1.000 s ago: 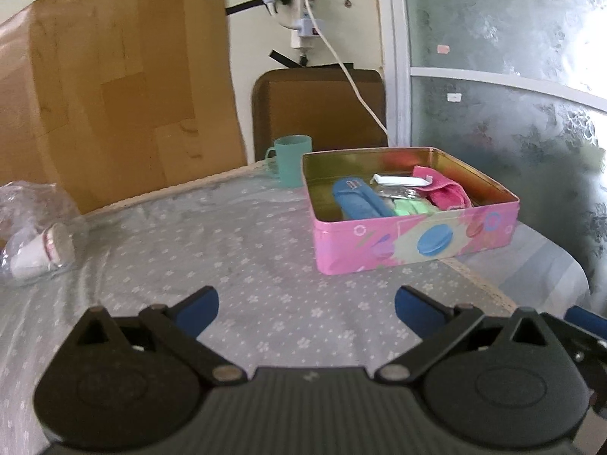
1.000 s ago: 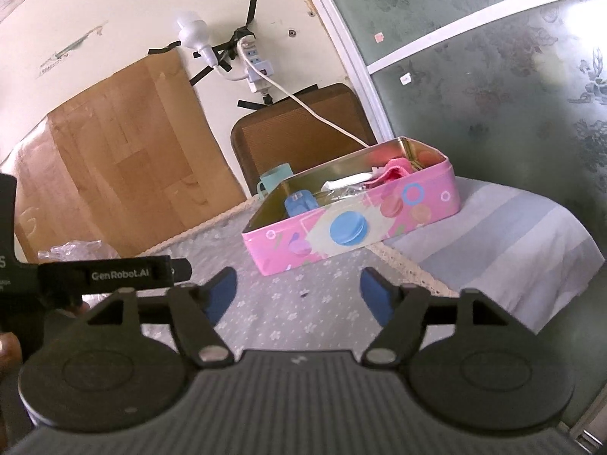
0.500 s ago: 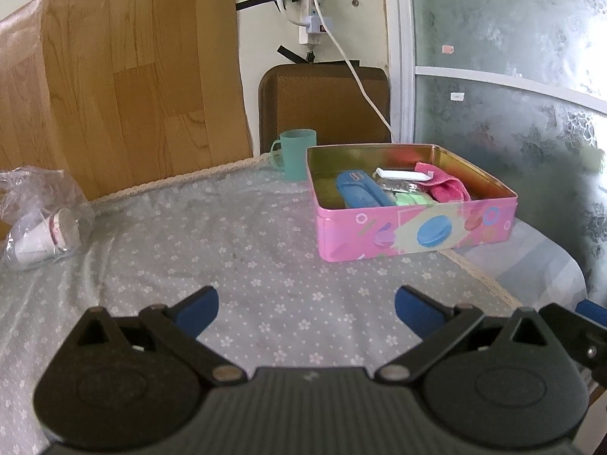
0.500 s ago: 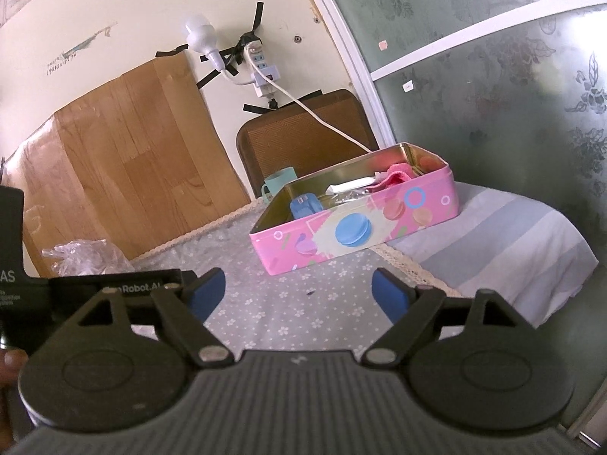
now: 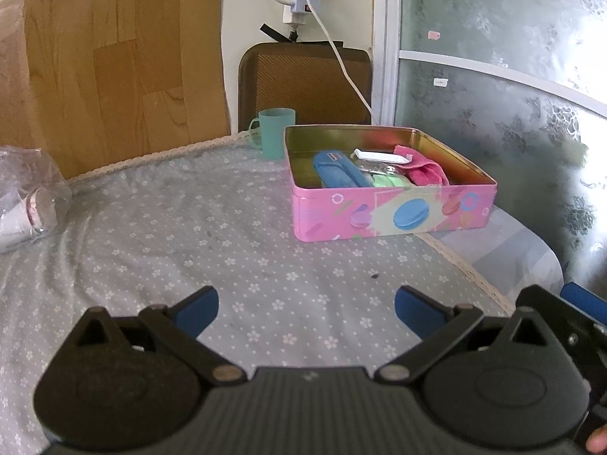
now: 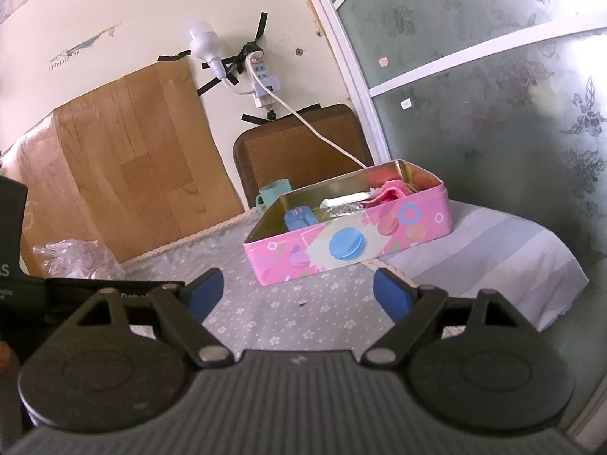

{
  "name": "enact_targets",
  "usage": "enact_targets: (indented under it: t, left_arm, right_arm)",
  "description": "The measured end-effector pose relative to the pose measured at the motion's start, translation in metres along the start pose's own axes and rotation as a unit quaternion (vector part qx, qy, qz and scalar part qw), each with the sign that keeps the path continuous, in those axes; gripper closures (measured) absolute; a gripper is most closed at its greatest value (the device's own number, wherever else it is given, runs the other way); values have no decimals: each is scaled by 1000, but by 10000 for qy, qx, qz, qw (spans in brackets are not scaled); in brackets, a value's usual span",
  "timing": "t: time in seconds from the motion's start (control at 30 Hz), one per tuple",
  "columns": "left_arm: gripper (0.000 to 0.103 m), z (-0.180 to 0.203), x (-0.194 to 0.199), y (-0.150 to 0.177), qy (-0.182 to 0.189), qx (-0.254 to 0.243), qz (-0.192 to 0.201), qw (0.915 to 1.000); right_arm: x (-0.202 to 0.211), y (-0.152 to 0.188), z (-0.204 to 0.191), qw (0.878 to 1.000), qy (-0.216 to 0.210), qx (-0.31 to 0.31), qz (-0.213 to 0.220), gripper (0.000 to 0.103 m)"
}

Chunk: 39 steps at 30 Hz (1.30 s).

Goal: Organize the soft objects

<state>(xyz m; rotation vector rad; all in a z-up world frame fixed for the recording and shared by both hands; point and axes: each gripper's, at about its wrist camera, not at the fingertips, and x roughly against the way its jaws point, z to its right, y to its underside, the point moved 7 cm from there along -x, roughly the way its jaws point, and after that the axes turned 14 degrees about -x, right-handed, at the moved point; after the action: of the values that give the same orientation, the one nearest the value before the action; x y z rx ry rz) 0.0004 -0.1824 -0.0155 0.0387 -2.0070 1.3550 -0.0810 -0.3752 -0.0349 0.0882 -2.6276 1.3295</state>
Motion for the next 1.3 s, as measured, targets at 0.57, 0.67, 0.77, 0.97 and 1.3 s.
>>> enact_targets:
  t: [0.57, 0.67, 0.77, 0.97, 1.3]
  left_arm:
    - [0, -2, 5, 0, -114, 13, 66, 9999]
    - [0, -1, 6, -1, -76, 24, 49, 10000]
    - [0, -1, 7, -2, -15, 48, 31, 10000]
    - [0, -3, 10, -3, -64, 67, 54, 9999]
    - [0, -8, 11, -3, -207, 92, 70, 9997]
  right_arm:
    - [-2, 3, 3, 9999, 65, -77, -57, 13]
    - [-2, 2, 3, 9999, 65, -77, -58, 13]
    - [-2, 2, 2, 9999, 68, -62, -42, 13]
    - [-1, 2, 0, 10000, 67, -30, 2, 13]
    - [-2, 2, -1, 10000, 51, -6, -12, 13]
